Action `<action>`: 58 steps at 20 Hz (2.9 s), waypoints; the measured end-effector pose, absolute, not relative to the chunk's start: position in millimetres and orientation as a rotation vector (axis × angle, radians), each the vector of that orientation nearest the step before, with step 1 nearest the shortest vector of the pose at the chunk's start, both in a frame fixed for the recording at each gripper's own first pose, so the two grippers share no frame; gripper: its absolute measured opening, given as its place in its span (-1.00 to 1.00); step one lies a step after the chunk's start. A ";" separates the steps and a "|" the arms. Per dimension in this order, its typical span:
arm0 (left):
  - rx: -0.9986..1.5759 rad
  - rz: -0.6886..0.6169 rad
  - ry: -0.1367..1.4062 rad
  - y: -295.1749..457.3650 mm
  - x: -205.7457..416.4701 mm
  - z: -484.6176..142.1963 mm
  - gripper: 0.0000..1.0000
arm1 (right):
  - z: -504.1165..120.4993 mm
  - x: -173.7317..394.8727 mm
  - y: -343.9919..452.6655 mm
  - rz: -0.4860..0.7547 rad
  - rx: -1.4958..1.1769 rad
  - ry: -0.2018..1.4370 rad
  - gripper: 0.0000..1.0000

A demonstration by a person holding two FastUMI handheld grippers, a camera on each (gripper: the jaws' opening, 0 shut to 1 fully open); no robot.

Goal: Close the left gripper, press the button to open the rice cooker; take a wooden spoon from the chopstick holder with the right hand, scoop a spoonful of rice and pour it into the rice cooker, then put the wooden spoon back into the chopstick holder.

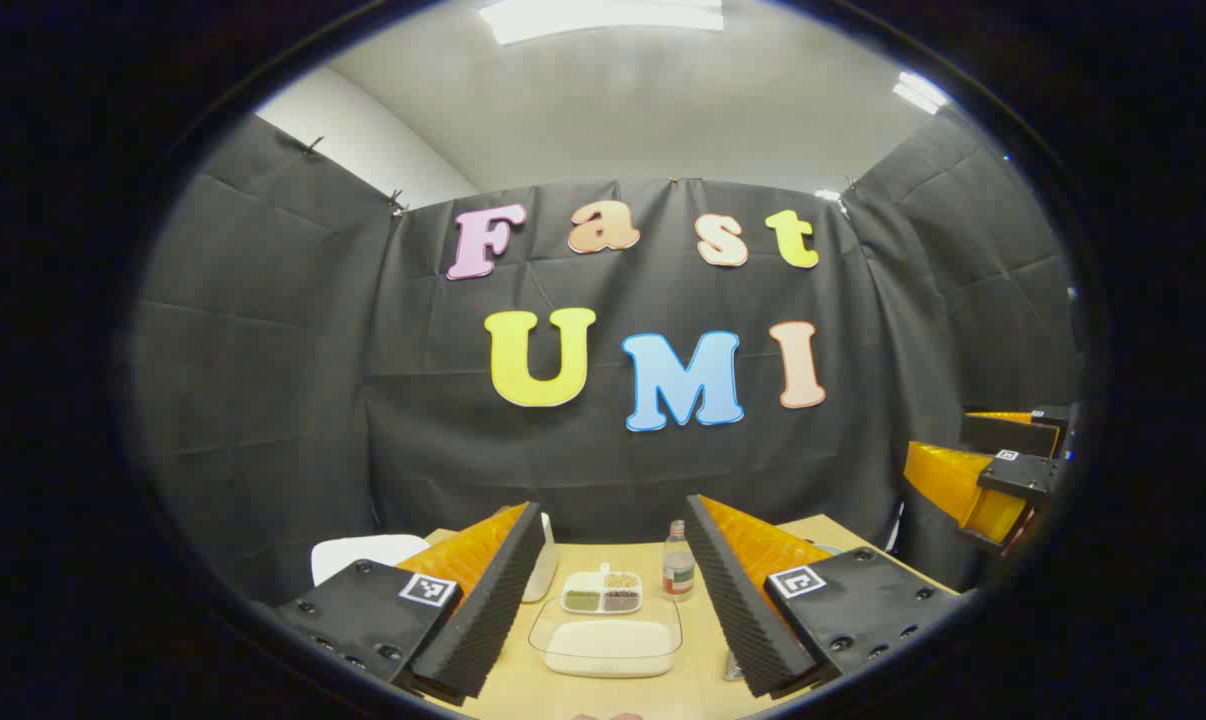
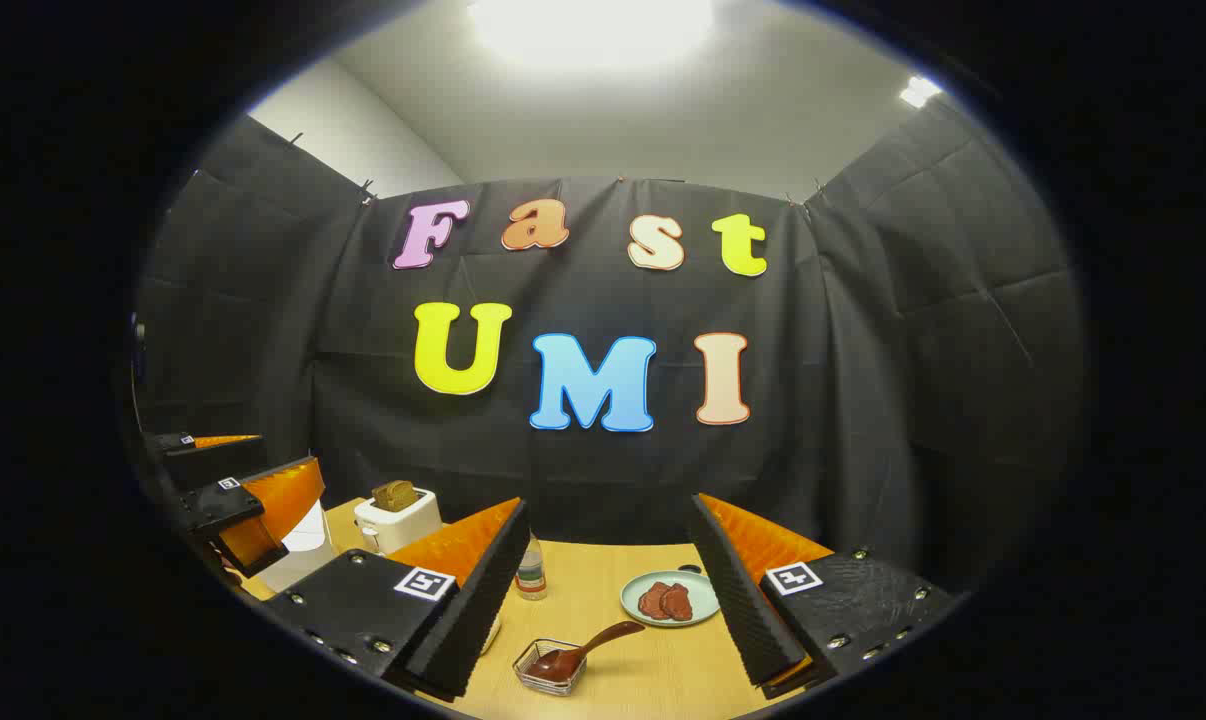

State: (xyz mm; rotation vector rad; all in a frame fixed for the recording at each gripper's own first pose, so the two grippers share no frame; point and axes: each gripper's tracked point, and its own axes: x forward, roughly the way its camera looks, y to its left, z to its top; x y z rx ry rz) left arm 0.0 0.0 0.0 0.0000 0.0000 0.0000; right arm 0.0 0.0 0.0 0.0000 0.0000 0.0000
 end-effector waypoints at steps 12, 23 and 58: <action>0.030 0.032 -0.005 10.1 12.7 -5.1 0.95 | 1.4 23.6 11.8 0.043 0.027 -0.009 0.94; 0.017 0.024 -0.014 33.9 21.9 -12.0 0.82 | 0.5 31.1 1.1 0.002 0.033 -0.013 0.94; -0.286 0.280 0.689 307.0 107.9 -262.3 -0.82 | -62.9 39.8 -24.8 -0.123 0.083 0.163 0.94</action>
